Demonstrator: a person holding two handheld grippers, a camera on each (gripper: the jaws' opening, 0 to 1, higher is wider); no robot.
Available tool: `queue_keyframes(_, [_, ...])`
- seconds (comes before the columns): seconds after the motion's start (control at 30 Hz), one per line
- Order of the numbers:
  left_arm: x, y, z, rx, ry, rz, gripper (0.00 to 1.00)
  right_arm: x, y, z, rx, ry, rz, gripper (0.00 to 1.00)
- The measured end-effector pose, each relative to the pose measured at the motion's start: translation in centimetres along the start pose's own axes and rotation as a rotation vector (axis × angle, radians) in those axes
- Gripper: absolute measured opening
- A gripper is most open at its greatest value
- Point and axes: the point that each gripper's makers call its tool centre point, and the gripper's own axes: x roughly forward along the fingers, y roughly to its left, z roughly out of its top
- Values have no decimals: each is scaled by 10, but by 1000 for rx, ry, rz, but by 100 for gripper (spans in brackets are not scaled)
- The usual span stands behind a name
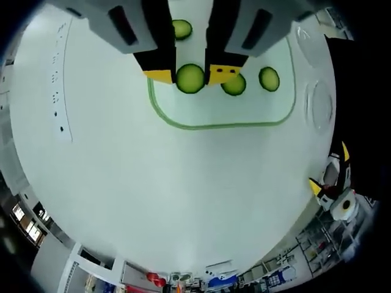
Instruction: Open the petri dish lid, add cucumber slices into the petri dish, and close the lid
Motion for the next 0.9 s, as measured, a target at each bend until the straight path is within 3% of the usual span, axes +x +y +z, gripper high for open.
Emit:
queue_keyframes(0.43, [2,-6,0,7,5,-7,72,-16,-6,-9,-13,-7,-9,19])
queue_keyframes(0.9, [3,-10,-1,19,17,-31,72,-46,42,-37,-29,-40,-4,19])
